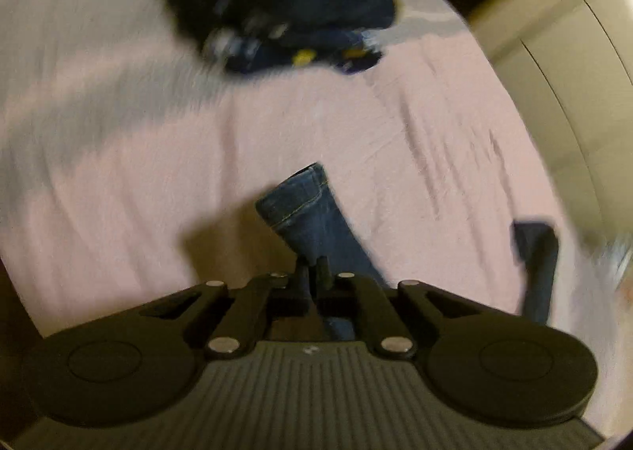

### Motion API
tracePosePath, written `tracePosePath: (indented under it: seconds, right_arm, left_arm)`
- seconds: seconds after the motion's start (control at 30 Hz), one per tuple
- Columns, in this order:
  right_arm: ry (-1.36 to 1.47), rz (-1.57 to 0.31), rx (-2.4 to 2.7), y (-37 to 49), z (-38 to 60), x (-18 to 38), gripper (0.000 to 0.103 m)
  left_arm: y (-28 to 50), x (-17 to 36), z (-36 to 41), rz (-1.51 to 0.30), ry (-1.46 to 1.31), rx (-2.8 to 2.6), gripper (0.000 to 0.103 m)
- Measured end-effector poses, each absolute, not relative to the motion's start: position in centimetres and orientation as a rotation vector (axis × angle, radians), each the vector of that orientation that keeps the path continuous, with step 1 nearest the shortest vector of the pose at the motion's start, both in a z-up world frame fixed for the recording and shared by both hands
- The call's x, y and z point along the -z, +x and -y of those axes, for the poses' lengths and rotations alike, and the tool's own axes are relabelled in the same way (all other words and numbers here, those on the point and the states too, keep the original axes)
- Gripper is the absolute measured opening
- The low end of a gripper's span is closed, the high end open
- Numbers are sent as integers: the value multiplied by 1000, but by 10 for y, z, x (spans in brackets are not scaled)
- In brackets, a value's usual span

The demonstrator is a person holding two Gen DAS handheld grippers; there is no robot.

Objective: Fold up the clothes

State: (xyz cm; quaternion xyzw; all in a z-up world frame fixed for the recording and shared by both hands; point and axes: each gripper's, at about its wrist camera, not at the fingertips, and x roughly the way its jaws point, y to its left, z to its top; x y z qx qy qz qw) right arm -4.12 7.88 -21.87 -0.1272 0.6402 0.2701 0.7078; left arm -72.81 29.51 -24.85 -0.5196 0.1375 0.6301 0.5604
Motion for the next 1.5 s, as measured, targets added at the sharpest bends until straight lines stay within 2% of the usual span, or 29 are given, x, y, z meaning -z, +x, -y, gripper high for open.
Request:
tracePosePath:
  seconds: [0.13, 0.3, 0.4, 0.5, 0.77, 1.0, 1.07, 1.1, 1.13, 1.2, 1.3, 1.37, 1.4, 1.43, 1.5]
  right_arm:
    - [-281, -1430, -570, -16, -47, 235, 54]
    - [-246, -1407, -542, 22, 1, 249, 54]
    - [-178, -1375, -529, 45, 26, 252, 54]
    - [-121, -1324, -538, 74, 41, 256, 54]
    - [-290, -1137, -1001, 130, -7, 272, 54]
    - [-402, -1271, -1313, 157, -51, 315, 53]
    - [-395, -1305, -1359, 162, -54, 317, 45]
    - [-392, -1322, -1382, 165, -55, 319, 26]
    - [-352, -1351, -1389, 172, -53, 319, 13]
    - [-268, -1410, -1416, 184, -49, 317, 9]
    - [-265, -1414, -1454, 188, -44, 307, 9]
    - [-323, -1356, -1389, 189, -45, 308, 20]
    - [-330, -1369, -1371, 191, -48, 311, 35]
    - [-317, -1396, -1372, 193, -50, 315, 40]
    - [-288, -1438, -1391, 194, -55, 321, 40]
  left_arm:
    - [-729, 304, -304, -545, -1310, -1593, 9]
    - [-687, 288, -305, -727, -1104, -1676, 11]
    - [-671, 263, -289, -752, -1058, -1674, 11]
    - [-650, 244, -266, -695, -1091, -1680, 11]
    - [-541, 229, -237, -701, -1125, -1493, 12]
    - [-473, 247, -227, -718, -1163, -1394, 13]
    - [-463, 250, -225, -721, -1180, -1386, 13]
    - [-458, 250, -224, -724, -1186, -1380, 13]
    - [-453, 251, -223, -726, -1191, -1375, 13]
    - [-446, 253, -224, -729, -1194, -1370, 13]
    - [-436, 252, -226, -729, -1195, -1365, 13]
    - [-430, 250, -229, -727, -1191, -1361, 13]
    - [-428, 250, -230, -725, -1187, -1357, 13]
    - [-425, 249, -232, -724, -1184, -1353, 13]
    - [-422, 248, -234, -722, -1179, -1342, 13]
